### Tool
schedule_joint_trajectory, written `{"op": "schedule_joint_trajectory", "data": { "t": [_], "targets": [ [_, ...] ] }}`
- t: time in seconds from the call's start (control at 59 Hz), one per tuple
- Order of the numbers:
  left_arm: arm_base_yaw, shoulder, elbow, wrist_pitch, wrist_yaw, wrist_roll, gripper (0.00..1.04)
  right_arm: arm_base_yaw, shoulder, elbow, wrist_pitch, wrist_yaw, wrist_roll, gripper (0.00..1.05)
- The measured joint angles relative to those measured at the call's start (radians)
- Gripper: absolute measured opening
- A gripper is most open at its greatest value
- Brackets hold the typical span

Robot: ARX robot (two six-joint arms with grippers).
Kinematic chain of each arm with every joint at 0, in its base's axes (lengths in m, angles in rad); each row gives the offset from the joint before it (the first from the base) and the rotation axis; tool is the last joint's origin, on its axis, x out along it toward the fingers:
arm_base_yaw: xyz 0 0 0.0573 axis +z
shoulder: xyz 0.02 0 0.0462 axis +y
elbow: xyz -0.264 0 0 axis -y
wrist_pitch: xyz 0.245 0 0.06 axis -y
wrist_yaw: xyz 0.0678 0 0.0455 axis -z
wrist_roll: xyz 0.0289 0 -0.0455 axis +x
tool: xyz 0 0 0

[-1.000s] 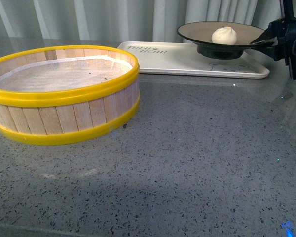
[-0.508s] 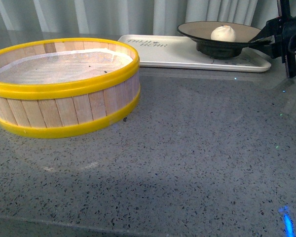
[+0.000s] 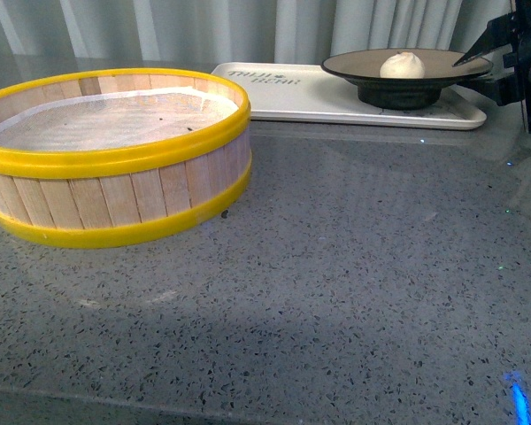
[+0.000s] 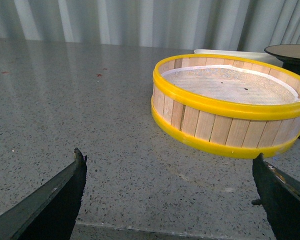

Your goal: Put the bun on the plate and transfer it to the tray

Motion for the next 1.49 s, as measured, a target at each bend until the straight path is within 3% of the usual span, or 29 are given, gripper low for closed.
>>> {"op": "schedule_joint_trajectory", "data": {
  "t": [0.119, 0.407, 0.593, 0.831, 0.949, 1.017, 1.119, 1.169, 1.254, 1.305, 1.492],
  "targets": [
    [0.0, 0.0, 0.0, 0.0, 0.0, 0.0, 0.98, -0.009, 0.004, 0.011, -0.01, 0.0, 0.0, 0.54],
    [0.0, 0.0, 0.0, 0.0, 0.0, 0.0, 0.98, -0.014, -0.05, -0.096, 0.079, 0.002, 0.036, 0.98],
    [0.0, 0.0, 0.0, 0.0, 0.0, 0.0, 0.98, -0.034, -0.23, -0.337, 0.205, 0.009, 0.038, 0.96],
    [0.0, 0.0, 0.0, 0.0, 0.0, 0.0, 0.98, -0.152, -0.538, -0.724, 0.306, 0.1, -0.034, 0.96],
    [0.0, 0.0, 0.0, 0.0, 0.0, 0.0, 0.98, -0.257, -0.803, -1.006, 0.345, 0.368, -0.266, 0.96],
    [0.0, 0.0, 0.0, 0.0, 0.0, 0.0, 0.98, -0.311, -0.985, -1.196, 0.43, 0.549, -0.497, 0.96],
    [0.0, 0.0, 0.0, 0.0, 0.0, 0.0, 0.98, -0.351, -1.119, -1.358, 0.543, 0.642, -0.704, 0.96],
    [0.0, 0.0, 0.0, 0.0, 0.0, 0.0, 0.98, -0.389, -1.141, -1.423, 0.621, 0.512, -0.801, 0.92],
    [0.0, 0.0, 0.0, 0.0, -0.001, 0.0, 0.98, -0.424, -1.208, -1.584, 0.761, 0.12, -1.027, 0.74],
    [0.0, 0.0, 0.0, 0.0, 0.001, 0.0, 0.98, -0.396, -1.26, -1.64, 0.755, 0.032, -1.086, 0.65],
    [0.0, 0.0, 0.0, 0.0, -0.003, 0.0, 0.98, -0.285, -1.414, -1.72, 0.692, 0.105, -1.17, 0.36]
  ]
}}
